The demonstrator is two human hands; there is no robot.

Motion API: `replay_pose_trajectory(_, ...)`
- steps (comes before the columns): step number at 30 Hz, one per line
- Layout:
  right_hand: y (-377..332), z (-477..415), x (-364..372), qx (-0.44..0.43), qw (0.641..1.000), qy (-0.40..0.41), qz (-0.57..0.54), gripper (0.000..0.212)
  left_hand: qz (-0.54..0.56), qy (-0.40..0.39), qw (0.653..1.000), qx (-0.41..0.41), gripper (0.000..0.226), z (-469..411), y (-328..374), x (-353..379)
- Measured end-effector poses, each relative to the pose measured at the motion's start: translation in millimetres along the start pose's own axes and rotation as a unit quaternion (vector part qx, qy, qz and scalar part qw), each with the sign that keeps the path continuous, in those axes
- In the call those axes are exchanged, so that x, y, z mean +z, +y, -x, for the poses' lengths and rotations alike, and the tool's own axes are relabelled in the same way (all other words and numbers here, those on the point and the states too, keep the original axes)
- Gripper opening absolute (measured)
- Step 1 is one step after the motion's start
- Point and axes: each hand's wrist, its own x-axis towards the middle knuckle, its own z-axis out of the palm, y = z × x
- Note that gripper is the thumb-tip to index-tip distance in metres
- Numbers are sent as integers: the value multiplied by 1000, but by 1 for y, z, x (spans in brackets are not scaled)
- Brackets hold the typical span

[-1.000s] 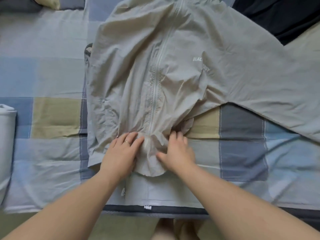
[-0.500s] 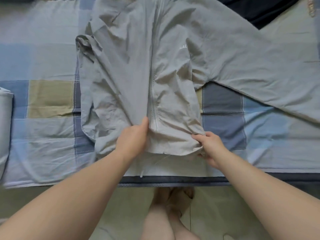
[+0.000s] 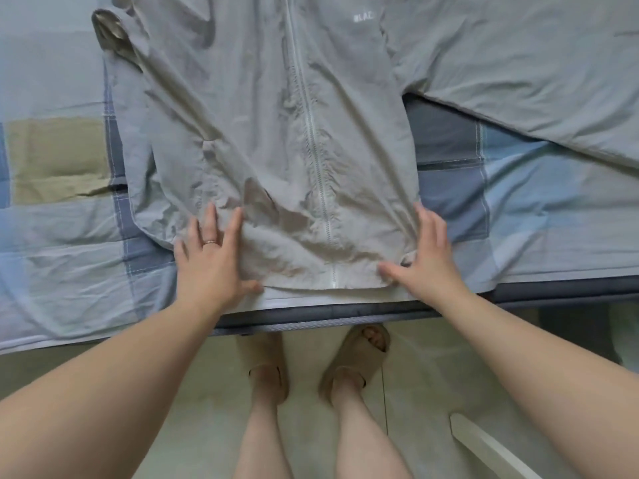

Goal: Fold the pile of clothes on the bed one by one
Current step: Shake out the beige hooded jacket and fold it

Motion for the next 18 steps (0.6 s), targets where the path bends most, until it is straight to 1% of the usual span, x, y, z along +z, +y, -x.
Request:
replay_pose_trajectory(1, -2, 5, 4, -53, 994, -48, 77, 121, 4, -17, 1000, 1, 138, 1, -6, 4)
replay_pose_trajectory(2, -1, 9, 9, -78, 982, -76, 157, 123, 6, -26, 1000, 5, 137, 3, -10, 6)
replay_pose_trajectory(3, 1, 11, 14, -94, 969, -78, 217, 116, 7, -19, 1000, 15, 131, 5, -14, 8)
replay_pose_trajectory(4, 5, 10, 18, -106, 965, -61, 231, 99, 11, -1, 1000, 26, 122, 6, -16, 9)
replay_pose_trajectory(5, 7, 8, 21, -117, 973, -30, 198, 75, 21, 26, 999, 33, 109, 6, -19, 10)
replay_pose_trajectory(6, 8, 7, 22, -122, 982, 3, 142, 50, 37, 57, 997, 32, 96, 6, -21, 10)
replay_pose_trajectory(7, 5, 7, 21, -119, 989, 34, 86, 31, 60, 89, 994, 19, 82, 6, -23, 9)
replay_pose_trajectory(8, -2, 8, 18, -107, 991, 60, 45, 19, 90, 118, 989, -1, 66, 6, -26, 6)
replay_pose_trajectory(10, -17, 11, 8, -68, 992, 104, -13, 5, 165, 148, 974, -39, 35, 8, -30, -2)
replay_pose_trajectory(11, -22, 16, 3, -40, 991, 120, -44, 4, 204, 148, 966, -56, 25, 10, -30, -7)
replay_pose_trajectory(12, -24, 21, -1, -9, 989, 129, -78, 8, 242, 143, 956, -78, 20, 14, -31, -12)
replay_pose_trajectory(14, -24, 33, -8, 37, 980, 133, -146, 16, 308, 140, 931, -136, 15, 23, -32, -22)
replay_pose_trajectory(16, -23, 49, -14, 63, 974, 118, -184, 26, 347, 147, 908, -182, 12, 34, -35, -30)
replay_pose_trajectory(18, -24, 64, -22, 84, 972, 82, -204, 26, 348, 143, 904, -203, 13, 44, -41, -33)
